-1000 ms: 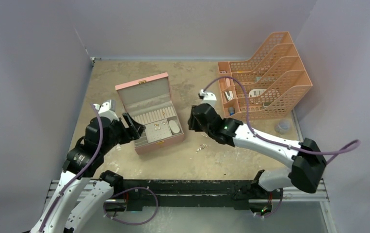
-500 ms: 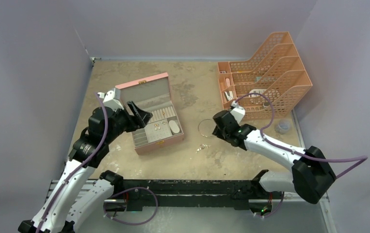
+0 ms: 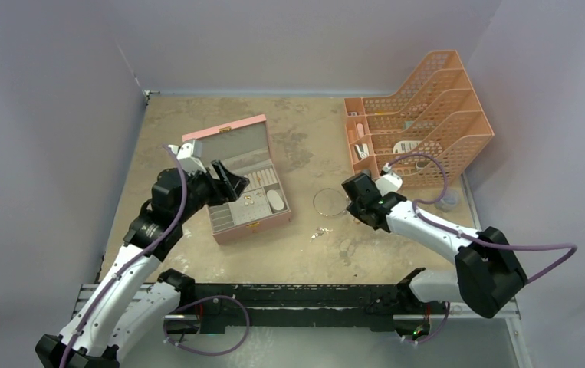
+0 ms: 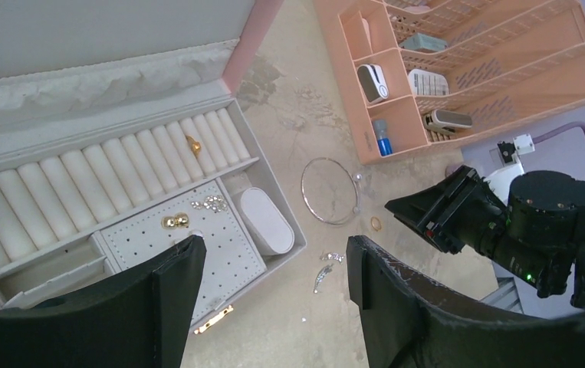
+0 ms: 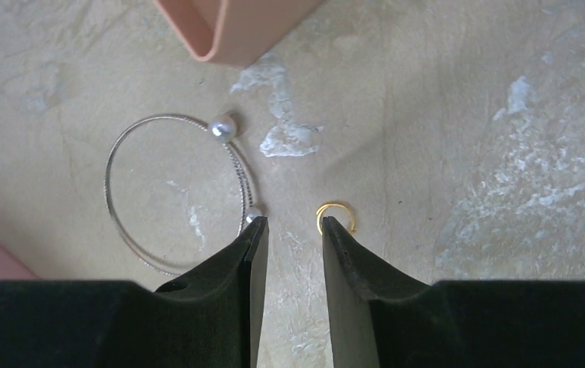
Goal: Organize the mixed jewelry
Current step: Pick up the jewelry from the center of the board.
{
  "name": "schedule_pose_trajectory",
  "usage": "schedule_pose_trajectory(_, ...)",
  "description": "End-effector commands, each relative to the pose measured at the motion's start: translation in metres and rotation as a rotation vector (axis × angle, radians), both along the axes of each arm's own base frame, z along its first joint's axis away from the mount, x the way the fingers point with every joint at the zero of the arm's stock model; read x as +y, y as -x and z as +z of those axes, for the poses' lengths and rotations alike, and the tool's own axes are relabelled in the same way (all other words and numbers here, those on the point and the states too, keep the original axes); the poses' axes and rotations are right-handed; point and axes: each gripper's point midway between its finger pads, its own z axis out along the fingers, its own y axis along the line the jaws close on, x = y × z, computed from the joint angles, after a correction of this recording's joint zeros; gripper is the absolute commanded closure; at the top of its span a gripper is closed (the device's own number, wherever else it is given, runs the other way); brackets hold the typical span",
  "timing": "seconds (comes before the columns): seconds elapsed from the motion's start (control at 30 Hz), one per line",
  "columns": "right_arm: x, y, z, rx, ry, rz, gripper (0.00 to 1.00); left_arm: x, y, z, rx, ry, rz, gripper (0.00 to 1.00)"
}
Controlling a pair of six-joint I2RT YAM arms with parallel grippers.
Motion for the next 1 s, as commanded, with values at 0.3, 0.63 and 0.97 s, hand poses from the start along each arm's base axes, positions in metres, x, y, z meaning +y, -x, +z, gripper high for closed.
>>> schedule_pose_trajectory(0.3,-0.026,0.018,-0.021,0.083,0.033,-0.199,0.64,-0.006,0.009,0.013,-0.089,0.007,-0.079,0.33)
schedule_pose_trajectory(0.63,-0.022,0.024,-0.037,0.137,0.018,-0.219,0.71,-0.008,0.007,0.007,-0.066,0.011,-0.078,0.32)
schedule_pose_trajectory(0.97,-0.019,0.025,-0.042,0.145,0.006,-0.205,0.81,-0.009,0.005,0.003,-0.057,0.011,-0.077,0.33)
